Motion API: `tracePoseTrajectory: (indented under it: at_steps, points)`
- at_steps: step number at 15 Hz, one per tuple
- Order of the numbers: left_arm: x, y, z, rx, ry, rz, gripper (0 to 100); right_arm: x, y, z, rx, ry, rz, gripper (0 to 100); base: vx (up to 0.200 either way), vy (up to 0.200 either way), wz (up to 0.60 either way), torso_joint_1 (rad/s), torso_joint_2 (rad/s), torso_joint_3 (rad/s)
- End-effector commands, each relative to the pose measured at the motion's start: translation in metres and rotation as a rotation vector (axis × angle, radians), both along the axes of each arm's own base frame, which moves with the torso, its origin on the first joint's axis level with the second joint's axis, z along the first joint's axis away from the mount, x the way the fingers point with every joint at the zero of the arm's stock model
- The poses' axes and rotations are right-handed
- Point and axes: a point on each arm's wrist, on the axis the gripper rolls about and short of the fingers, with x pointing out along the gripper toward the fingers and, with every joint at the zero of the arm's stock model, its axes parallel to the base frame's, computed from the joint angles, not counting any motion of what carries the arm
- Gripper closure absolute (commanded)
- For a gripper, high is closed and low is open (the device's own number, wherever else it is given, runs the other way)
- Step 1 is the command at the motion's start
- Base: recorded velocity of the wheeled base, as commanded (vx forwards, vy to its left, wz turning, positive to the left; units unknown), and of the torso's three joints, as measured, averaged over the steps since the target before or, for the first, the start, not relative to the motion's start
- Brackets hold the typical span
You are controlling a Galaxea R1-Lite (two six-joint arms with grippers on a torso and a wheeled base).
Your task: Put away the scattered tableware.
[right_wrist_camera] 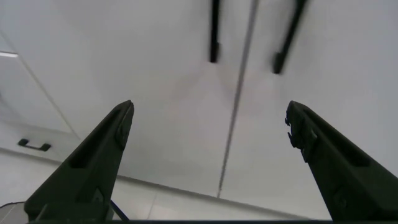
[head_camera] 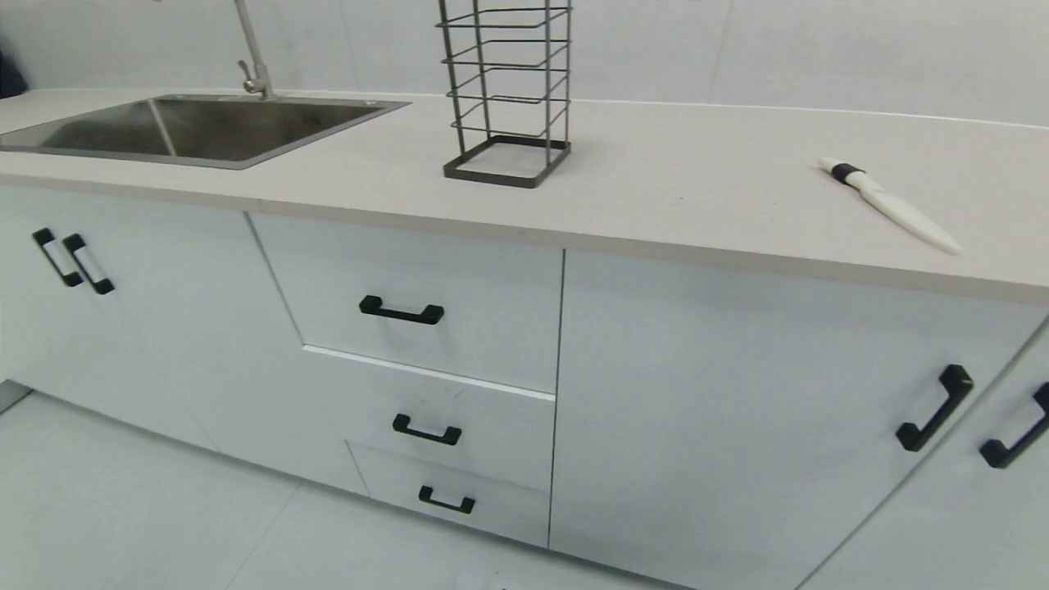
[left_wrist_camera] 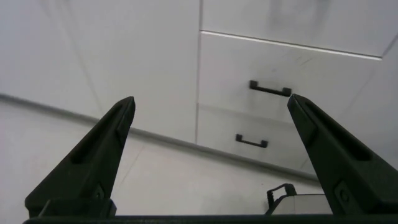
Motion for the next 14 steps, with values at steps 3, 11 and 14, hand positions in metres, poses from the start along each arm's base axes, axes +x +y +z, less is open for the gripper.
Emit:
tracePoseTrajectory:
  at_steps: [3, 11, 14]
  points:
    - [0.0002, 0.0, 0.0, 0.001, 0.004, 0.0, 0, 0.0001, 0.0, 0.0, 0.0, 0.001, 0.001, 0, 0.0, 0.0, 0.0, 0.0, 0.0, 0.0]
    - [0.0002, 0.0, 0.0, 0.004, 0.004, 0.0, 0, 0.0001, 0.0, 0.0, 0.001, 0.001, 0.0, 0, 0.0, 0.0, -0.22, 0.0, 0.0, 0.001]
    - [0.0002, 0.0, 0.0, 0.001, 0.004, -0.002, 0, 0.0001, 0.0, -0.0001, 0.0, 0.003, 0.001, 0, 0.0, 0.0, -0.2, 0.001, 0.0, 0.001]
